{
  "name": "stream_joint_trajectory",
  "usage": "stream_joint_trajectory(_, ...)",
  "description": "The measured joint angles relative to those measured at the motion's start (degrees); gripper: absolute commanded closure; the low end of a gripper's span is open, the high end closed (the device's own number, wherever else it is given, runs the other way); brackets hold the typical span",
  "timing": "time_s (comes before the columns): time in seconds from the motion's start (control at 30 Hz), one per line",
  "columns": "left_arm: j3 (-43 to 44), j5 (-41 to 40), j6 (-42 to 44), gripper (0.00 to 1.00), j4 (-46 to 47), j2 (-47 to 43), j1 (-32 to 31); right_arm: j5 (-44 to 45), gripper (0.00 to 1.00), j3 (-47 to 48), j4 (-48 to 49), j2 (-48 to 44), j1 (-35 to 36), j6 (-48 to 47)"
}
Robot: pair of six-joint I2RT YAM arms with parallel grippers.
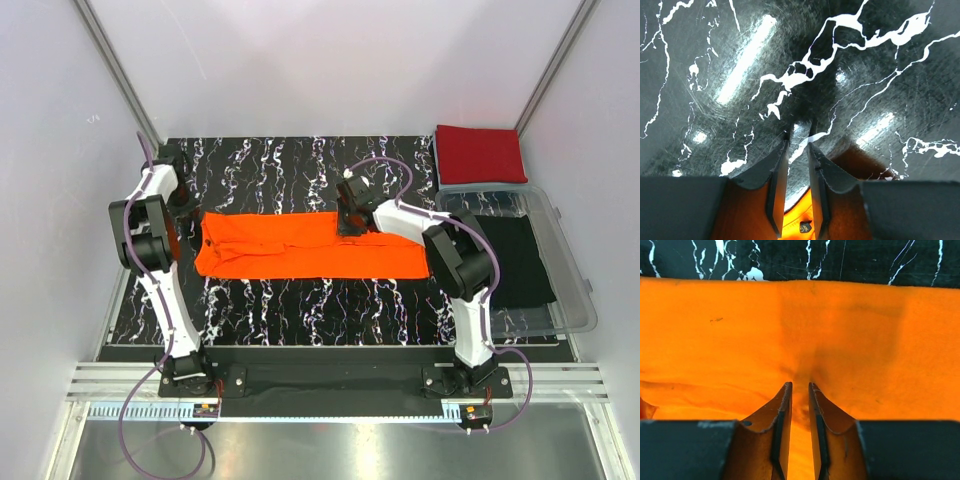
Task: Fold and stack the t-shirts
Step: Fold the tshirt
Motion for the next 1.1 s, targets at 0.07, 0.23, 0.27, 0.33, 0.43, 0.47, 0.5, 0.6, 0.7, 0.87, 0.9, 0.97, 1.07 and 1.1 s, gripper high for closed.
stream_joint_trajectory(0.07,0.00,0.09,0.00,0.73,-0.02,-0.31,0.00,-0.11,0.73,0.22,-0.70,-0.61,-0.04,-0.68)
stream_joint_trajectory(0.23,-0.15,3.21,0.37,0.73,-0.22,-4.26,-0.33,-1.51,0.73,1.27,-2.23,-2.80,-0.04,-1.68)
stream_joint_trajectory(0.27,-0.37,3.98,0.39,0.73,-0.11,-5.70,-0.46,-1.55,0.73,1.40,-2.27,-3.26,-0.04,-1.73)
stream_joint_trajectory(0.33,-1.51,6.14,0.35,0.74,0.70,-9.42,-1.05,-1.57,0.73,1.42,-2.32,-4.17,-0.04,-1.92)
stream_joint_trajectory(0.43,-4.22,8.74,0.24,0.74,2.27,-14.16,-2.34,-1.55,0.73,1.42,-2.36,-4.61,-0.09,-2.16)
stream_joint_trajectory(0.47,-5.16,9.57,0.13,0.75,2.97,-15.02,-2.84,-1.55,0.73,1.38,-2.47,-4.63,-0.15,-2.34)
stream_joint_trajectory(0.5,-5.90,10.34,-0.09,0.75,3.50,-15.32,-3.21,-1.55,0.73,1.27,-2.56,-4.66,-0.24,-2.43)
stream_joint_trajectory(0.6,-7.74,12.24,-0.68,0.76,4.37,-13.57,-4.28,-1.55,0.73,0.02,-2.71,-5.20,-1.01,-2.80)
stream_joint_trajectory(0.7,-8.07,13.03,-1.31,0.76,4.50,-9.66,-4.46,-1.51,0.73,-1.29,-3.02,-5.95,-2.29,-3.21)
stream_joint_trajectory(0.87,-7.26,13.25,-2.03,0.76,4.15,-4.11,-4.39,-1.20,0.74,-2.47,-2.93,-6.25,-4.22,-4.09)
stream_joint_trajectory(0.9,-6.73,13.16,-2.05,0.76,4.22,-3.98,-4.33,-0.90,0.74,-2.86,-2.93,-6.25,-4.52,-4.24)
stream_joint_trajectory(0.97,-4.61,12.85,-2.05,0.76,4.28,-2.60,-4.31,-0.39,0.74,-3.82,-2.91,-6.25,-4.90,-4.46)
stream_joint_trajectory(1.07,-1.14,13.35,-2.03,0.75,4.44,-0.31,-4.33,0.81,0.74,-5.38,-3.10,-6.23,-5.20,-4.74)
stream_joint_trajectory(1.1,-0.55,13.53,-2.03,0.74,4.63,0.07,-4.33,1.16,0.73,-5.68,-3.17,-6.21,-5.27,-4.90)
